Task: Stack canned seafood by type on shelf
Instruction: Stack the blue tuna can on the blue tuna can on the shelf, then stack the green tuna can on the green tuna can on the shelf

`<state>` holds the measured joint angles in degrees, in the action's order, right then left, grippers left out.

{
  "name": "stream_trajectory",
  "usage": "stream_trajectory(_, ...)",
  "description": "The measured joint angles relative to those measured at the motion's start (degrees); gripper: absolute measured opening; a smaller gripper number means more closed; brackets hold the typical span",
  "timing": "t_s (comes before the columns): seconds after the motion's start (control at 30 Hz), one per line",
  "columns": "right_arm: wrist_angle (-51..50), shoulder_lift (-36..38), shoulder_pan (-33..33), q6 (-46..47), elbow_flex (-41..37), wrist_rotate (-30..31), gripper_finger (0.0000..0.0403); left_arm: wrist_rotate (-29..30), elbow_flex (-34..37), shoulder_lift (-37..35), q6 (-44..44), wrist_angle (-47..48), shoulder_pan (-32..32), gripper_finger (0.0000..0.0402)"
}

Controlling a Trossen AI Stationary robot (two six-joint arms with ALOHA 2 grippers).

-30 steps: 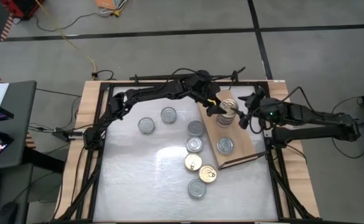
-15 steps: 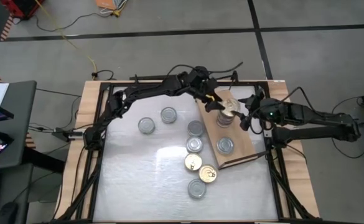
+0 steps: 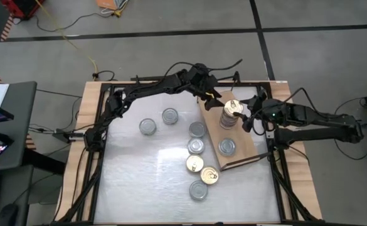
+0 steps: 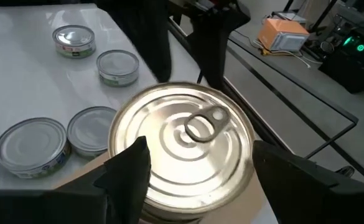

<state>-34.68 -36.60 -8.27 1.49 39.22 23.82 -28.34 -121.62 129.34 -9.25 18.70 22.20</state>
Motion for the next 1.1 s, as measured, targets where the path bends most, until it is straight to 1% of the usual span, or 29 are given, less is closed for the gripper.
stream_trajectory(0.1,0.0,0.0,0.0,0.0,-0.1,-0.1,0.0306,4.6,0.0,-0.6,1.4,0.8,0.0,0.0299)
stream_trajectory(0.23,0.0,0.0,0.0,0.0,-0.1,0.0,0.0306,13.6,0.0,-2.6,7.2,1.9,-0.2,0.0299)
stream_trajectory(0.3,0.0,0.0,0.0,0.0,-0.1,0.0,0.0306,16.3,0.0,-4.1,9.9,1.7,-0.7,0.0298)
stream_trajectory(0.47,0.0,0.0,0.1,0.0,-0.1,0.0,0.0306,20.8,0.0,-7.3,15.8,3.5,-2.4,0.0296)
stream_trajectory(0.63,0.3,0.0,0.1,0.0,-0.1,0.0,0.0306,22.4,0.0,-9.9,21.1,7.8,-4.8,0.0295)
stream_trajectory(0.7,0.3,0.0,0.1,0.5,-0.1,0.0,0.0306,24.3,0.0,-10.3,22.7,9.9,-6.0,0.0295)
stream_trajectory(0.8,0.3,0.0,0.1,0.5,-0.1,-0.6,0.0306,26.9,0.0,-10.4,24.1,13.4,-7.2,0.0295)
stream_trajectory(1.0,1.5,-0.2,0.1,0.4,1.7,-1.2,0.0306,28.3,0.0,-10.4,25.3,18.9,-8.3,0.0295)
stream_trajectory(1.1,3.0,-0.1,0.1,0.2,1.8,-1.2,0.0306,30.5,0.0,-10.6,26.7,21.2,-9.0,0.0295)
